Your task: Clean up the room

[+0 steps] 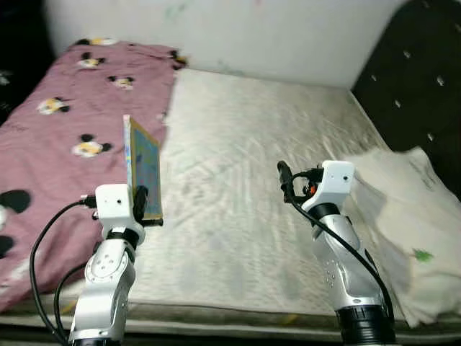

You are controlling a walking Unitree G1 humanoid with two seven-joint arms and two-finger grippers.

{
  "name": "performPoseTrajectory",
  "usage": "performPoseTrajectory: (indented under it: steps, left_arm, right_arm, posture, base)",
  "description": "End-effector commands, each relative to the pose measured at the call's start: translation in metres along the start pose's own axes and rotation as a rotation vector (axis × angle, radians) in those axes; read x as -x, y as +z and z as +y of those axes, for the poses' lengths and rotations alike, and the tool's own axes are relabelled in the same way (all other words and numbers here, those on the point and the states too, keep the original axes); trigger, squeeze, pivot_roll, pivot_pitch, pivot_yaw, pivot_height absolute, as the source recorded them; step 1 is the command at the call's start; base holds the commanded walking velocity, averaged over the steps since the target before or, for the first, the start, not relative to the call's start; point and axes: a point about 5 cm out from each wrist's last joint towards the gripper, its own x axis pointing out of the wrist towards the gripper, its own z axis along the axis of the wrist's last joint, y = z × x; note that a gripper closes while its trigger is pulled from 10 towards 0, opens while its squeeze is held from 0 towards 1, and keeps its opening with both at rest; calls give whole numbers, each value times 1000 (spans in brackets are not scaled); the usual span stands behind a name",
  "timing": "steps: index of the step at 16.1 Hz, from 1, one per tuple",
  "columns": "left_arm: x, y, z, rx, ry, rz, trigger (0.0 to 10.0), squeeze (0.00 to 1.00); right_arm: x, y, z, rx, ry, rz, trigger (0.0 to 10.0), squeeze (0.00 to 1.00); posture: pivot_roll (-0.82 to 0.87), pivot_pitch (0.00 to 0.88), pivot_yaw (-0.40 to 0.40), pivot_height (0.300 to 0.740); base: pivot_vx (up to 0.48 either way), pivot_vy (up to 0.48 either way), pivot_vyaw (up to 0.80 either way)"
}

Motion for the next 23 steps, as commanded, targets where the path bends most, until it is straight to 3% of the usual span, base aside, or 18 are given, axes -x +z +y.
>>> performPoseTrajectory:
  steps: [1,23]
  left_arm:
    - [-2,9,-11,3,-40,-46,10000,0]
    - [-5,9,-11,2,-30,-51,10000,0]
  right_arm:
    - [1,0,-9,10,-28,4,10000,0]
    - [-4,-2,-5,37,0,10,10000,0]
  posture:
    - [-62,43,-84,740]
    - [-58,30,-89,740]
  base:
    - [0,-247,0]
    - [0,-240,-19]
